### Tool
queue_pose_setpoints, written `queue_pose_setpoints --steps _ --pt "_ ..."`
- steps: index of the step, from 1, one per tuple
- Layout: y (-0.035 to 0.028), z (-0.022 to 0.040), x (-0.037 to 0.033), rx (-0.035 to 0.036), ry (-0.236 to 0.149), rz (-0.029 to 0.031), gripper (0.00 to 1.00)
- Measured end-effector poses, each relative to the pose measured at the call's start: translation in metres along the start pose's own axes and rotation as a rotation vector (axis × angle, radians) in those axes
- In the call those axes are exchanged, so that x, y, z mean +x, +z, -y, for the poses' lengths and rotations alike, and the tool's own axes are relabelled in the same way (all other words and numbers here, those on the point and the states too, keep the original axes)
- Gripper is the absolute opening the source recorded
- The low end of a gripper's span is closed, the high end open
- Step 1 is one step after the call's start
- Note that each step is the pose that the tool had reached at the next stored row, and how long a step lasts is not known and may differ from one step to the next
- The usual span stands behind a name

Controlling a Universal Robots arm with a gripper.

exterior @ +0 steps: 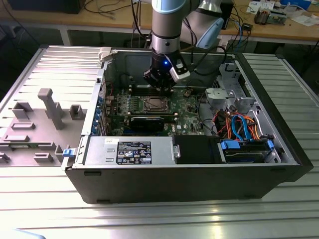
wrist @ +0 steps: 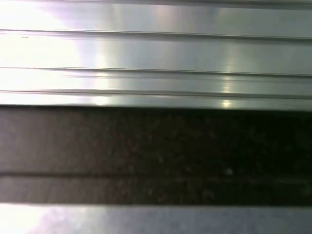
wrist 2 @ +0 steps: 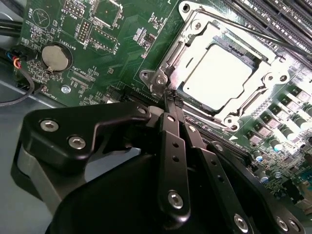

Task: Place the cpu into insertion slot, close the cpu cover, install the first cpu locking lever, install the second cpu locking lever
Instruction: 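Install the second cpu locking lever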

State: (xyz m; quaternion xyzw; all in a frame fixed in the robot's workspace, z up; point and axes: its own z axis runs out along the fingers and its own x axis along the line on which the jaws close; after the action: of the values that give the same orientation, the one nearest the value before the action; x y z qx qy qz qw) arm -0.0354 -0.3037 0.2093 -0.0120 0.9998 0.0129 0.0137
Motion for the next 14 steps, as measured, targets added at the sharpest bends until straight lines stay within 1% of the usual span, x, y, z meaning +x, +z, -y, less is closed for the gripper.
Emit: queue_pose_setpoints --steps 9,14 --pt "0.0000 0.0010 0.0000 0.0001 0.000 -0.0001 0.11" --pt "0.0001 0.0058 0.0002 0.0000 0.000 -0.0001 0.11"
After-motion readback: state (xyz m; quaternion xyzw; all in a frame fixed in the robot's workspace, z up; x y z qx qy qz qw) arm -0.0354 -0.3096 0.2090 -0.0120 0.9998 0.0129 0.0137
